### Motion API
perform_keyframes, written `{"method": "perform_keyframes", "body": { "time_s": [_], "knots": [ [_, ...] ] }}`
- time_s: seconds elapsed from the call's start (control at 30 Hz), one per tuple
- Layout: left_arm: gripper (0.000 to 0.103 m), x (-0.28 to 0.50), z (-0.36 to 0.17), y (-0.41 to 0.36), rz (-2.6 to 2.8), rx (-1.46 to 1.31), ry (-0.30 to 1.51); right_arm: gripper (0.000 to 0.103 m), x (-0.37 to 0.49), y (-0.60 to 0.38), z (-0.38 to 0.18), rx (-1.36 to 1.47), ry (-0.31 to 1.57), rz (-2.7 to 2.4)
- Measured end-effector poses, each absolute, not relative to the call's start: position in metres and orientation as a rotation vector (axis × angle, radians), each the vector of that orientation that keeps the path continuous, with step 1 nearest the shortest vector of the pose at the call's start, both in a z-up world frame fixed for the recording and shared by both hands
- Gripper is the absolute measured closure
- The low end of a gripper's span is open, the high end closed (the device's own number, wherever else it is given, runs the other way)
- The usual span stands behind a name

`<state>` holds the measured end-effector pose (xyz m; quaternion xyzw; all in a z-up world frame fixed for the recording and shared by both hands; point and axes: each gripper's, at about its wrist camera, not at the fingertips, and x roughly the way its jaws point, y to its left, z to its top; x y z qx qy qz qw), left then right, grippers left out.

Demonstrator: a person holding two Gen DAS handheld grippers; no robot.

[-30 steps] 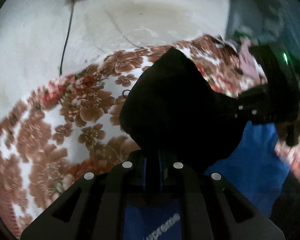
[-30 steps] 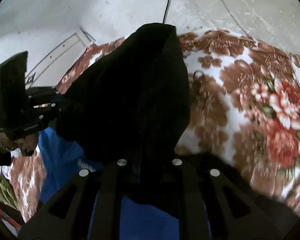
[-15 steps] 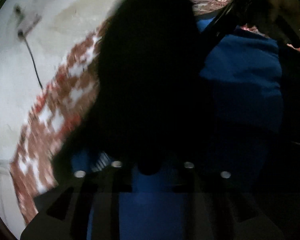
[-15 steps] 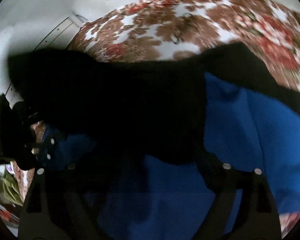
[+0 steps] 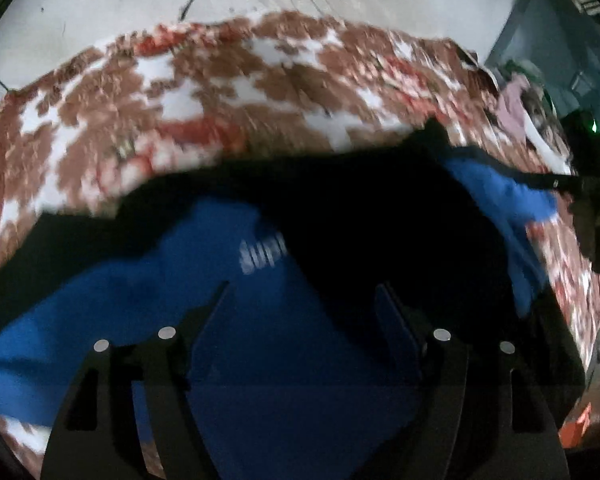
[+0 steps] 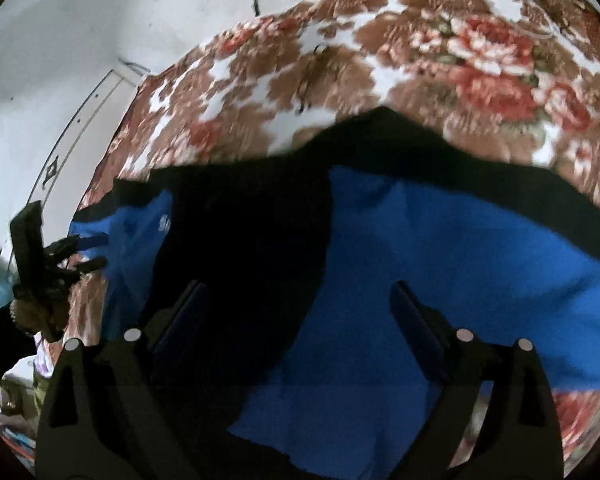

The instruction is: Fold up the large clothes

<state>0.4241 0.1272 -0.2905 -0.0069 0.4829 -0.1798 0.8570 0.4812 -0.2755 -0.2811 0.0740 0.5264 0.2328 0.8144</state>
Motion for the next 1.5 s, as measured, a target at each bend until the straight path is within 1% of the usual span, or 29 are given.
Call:
{"method": "perform_keyframes", "body": {
  "time_s": [0.07, 0.13, 0.37, 0.4, 0.43, 0.47, 0.5, 0.53, 0.57, 0.6, 0.63, 0.67, 0.7, 0.73, 0.83, 0.87, 0.9, 1.0, 1.07, 1.17, 1.23, 1.33, 1.43, 1.47, 1.5],
  "knots": [
    [0.03, 0.442, -0.292, 0.122, -0.38, -0.01, 1.007, 0.012, 0.505, -0.261, -0.285, 0.118, 1.109, 0.5],
    [0.03, 0.469, -0.306, 0.115, -0.383, -0.053, 1.027, 0.012, 0.522, -0.251, -0.293, 0.112, 1.109, 0.5],
    [0.032, 0.52, -0.348, 0.117, -0.38, -0.234, 1.065, 0.012, 0.577, -0.22, -0.345, 0.091, 1.177, 0.474],
    [0.035, 0.526, -0.356, 0.118, -0.381, -0.27, 1.081, 0.012, 0.581, -0.22, -0.349, 0.109, 1.182, 0.476],
    [0.042, 0.532, -0.363, 0.118, -0.387, -0.302, 1.096, 0.012, 0.588, -0.218, -0.355, 0.133, 1.192, 0.481],
    [0.045, 0.536, -0.367, 0.118, -0.398, -0.316, 1.1, 0.014, 0.592, -0.216, -0.359, 0.138, 1.203, 0.48],
    [0.049, 0.538, -0.369, 0.116, -0.408, -0.317, 1.1, 0.018, 0.596, -0.213, -0.363, 0.135, 1.217, 0.478],
    [0.057, 0.541, -0.368, 0.111, -0.424, -0.309, 1.09, 0.031, 0.601, -0.21, -0.367, 0.137, 1.233, 0.485],
    [0.061, 0.543, -0.367, 0.108, -0.439, -0.303, 1.081, 0.045, 0.604, -0.208, -0.367, 0.138, 1.239, 0.492],
    [0.074, 0.544, -0.366, 0.106, -0.44, -0.291, 1.078, 0.05, 0.607, -0.207, -0.367, 0.129, 1.242, 0.489],
    [0.084, 0.545, -0.364, 0.103, -0.441, -0.277, 1.073, 0.061, 0.61, -0.21, -0.366, 0.138, 1.249, 0.485],
    [0.086, 0.547, -0.362, 0.101, -0.461, -0.277, 1.067, 0.068, 0.612, -0.213, -0.365, 0.155, 1.261, 0.489],
    [0.088, 0.549, -0.357, 0.099, -0.482, -0.268, 1.058, 0.07, 0.614, -0.216, -0.364, 0.164, 1.27, 0.496],
    [0.089, 0.55, -0.352, 0.098, -0.494, -0.258, 1.049, 0.076, 0.615, -0.221, -0.359, 0.176, 1.273, 0.506],
    [0.089, 0.56, -0.336, 0.102, -0.533, -0.287, 1.03, 0.084, 0.617, -0.228, -0.344, 0.176, 1.271, 0.542],
    [0.089, 0.566, -0.333, 0.106, -0.54, -0.305, 1.028, 0.09, 0.618, -0.228, -0.339, 0.17, 1.265, 0.554],
    [0.089, 0.573, -0.33, 0.111, -0.54, -0.32, 1.028, 0.094, 0.62, -0.229, -0.334, 0.177, 1.256, 0.582],
    [0.089, 0.593, -0.329, 0.122, -0.527, -0.369, 1.034, 0.094, 0.63, -0.224, -0.324, 0.158, 1.215, 0.623],
    [0.089, 0.606, -0.332, 0.127, -0.512, -0.387, 1.042, 0.094, 0.642, -0.219, -0.328, 0.137, 1.199, 0.623],
    [0.089, 0.62, -0.345, 0.133, -0.48, -0.396, 1.055, 0.094, 0.663, -0.221, -0.342, 0.191, 1.184, 0.611],
    [0.089, 0.625, -0.358, 0.133, -0.455, -0.354, 1.059, 0.094, 0.676, -0.22, -0.354, 0.208, 1.166, 0.603],
    [0.085, 0.627, -0.373, 0.136, -0.425, -0.307, 1.05, 0.094, 0.687, -0.211, -0.376, 0.141, 1.165, 0.589],
    [0.075, 0.626, -0.378, 0.142, -0.399, -0.308, 1.044, 0.094, 0.684, -0.204, -0.388, 0.057, 1.141, 0.582],
    [0.074, 0.625, -0.375, 0.142, -0.393, -0.297, 1.045, 0.093, 0.682, -0.206, -0.386, 0.065, 1.131, 0.577],
    [0.064, 0.623, -0.37, 0.141, -0.384, -0.27, 1.047, 0.09, 0.679, -0.208, -0.381, 0.076, 1.123, 0.576]
  ]
}}
